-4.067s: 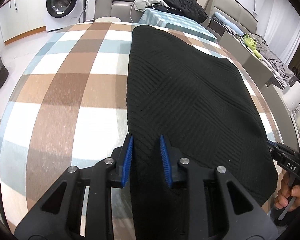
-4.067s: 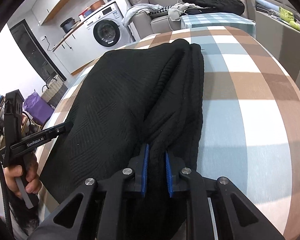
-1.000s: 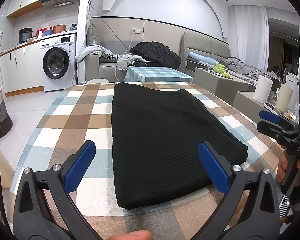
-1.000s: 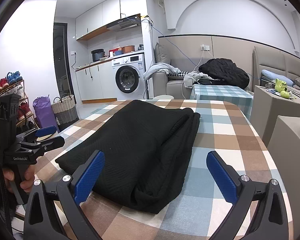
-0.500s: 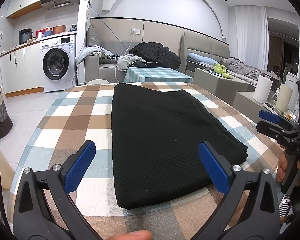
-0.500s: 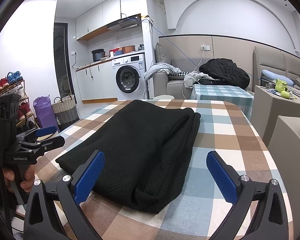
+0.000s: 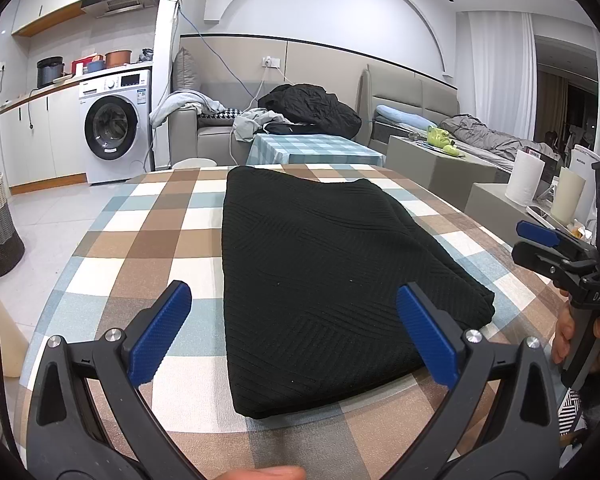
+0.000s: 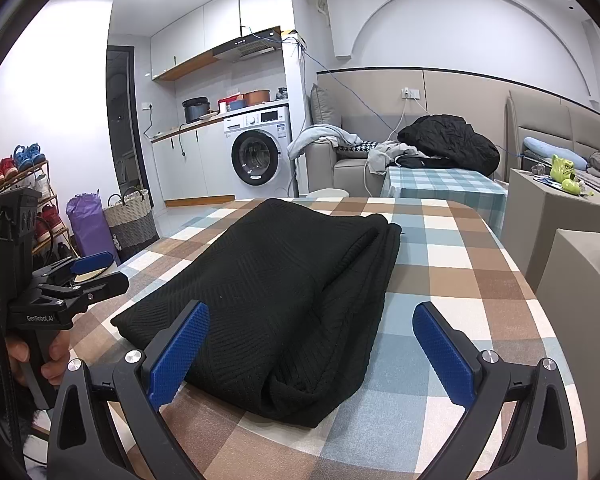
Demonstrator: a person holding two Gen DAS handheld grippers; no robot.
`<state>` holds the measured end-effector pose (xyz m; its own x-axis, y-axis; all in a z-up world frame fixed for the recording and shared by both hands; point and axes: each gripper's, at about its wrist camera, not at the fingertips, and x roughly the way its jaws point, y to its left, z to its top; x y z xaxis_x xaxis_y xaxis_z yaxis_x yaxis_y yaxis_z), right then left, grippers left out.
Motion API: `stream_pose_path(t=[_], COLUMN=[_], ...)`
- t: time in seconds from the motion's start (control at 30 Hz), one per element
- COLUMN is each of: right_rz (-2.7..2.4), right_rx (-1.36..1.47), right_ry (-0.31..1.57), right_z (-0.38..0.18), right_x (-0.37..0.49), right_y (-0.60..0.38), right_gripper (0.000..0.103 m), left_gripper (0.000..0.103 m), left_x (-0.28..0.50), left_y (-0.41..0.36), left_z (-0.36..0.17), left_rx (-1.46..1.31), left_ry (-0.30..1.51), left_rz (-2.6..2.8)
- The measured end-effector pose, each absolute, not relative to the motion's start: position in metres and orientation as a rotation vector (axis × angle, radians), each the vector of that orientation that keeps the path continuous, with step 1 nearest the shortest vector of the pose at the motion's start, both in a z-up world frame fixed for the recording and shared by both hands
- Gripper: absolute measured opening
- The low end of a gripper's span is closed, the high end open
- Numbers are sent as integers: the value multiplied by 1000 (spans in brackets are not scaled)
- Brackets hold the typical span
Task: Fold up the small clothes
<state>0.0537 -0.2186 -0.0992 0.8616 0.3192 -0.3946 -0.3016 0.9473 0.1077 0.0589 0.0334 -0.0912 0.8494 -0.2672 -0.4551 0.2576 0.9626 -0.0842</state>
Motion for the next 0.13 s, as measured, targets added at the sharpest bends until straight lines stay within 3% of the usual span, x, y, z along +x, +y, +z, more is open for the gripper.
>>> stream_pose_path(t=[0.13], right_rz=[326], right_rx=[44], right_ry=[422], right_z=[-99], right_x=[54], right_y=[-219], right_gripper=[103], left_gripper=[102], left_x=[59], left_y=[33], left_z=[-91], left_rx=[-20], left_ry=[482], left_rz=[-275])
